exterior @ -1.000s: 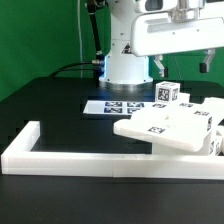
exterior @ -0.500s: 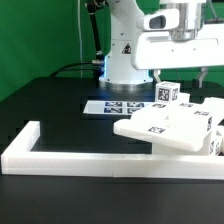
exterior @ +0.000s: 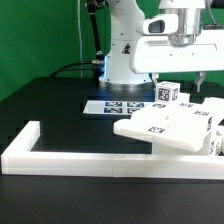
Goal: Assemble chair
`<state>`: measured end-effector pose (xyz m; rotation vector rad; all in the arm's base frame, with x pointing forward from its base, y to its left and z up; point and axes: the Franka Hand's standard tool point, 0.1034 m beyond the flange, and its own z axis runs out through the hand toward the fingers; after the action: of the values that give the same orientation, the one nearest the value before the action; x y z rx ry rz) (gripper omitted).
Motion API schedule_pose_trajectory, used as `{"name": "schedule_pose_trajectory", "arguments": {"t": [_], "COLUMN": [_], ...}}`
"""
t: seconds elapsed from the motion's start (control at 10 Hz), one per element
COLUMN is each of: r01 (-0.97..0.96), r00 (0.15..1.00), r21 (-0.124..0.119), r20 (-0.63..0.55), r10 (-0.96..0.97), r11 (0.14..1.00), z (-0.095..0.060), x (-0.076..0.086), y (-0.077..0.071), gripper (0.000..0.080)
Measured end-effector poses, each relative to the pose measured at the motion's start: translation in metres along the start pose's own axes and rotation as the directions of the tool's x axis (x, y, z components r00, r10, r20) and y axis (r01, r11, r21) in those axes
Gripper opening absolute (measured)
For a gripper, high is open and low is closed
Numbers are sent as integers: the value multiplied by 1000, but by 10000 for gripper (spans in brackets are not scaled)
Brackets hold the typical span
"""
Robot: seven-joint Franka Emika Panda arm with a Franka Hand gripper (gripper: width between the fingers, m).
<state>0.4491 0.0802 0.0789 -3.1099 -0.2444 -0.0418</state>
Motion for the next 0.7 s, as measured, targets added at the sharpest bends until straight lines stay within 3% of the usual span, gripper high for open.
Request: {"name": "schedule_pose_trajectory", "arguments": {"t": [0.2,0.3,0.5,0.7], "r01": [-101,-102,-151,-164], "r00": [994,993,987,984], "r21": [62,74,82,70], "r20": [42,66,73,83], "r10": [99,97,145,158], "r11": [993,992,985,984], "z": [4,6,10,15], "x": [-11,-14,-17,-19], "y": [5,-1,5,4], "gripper": [649,649,649,649]}}
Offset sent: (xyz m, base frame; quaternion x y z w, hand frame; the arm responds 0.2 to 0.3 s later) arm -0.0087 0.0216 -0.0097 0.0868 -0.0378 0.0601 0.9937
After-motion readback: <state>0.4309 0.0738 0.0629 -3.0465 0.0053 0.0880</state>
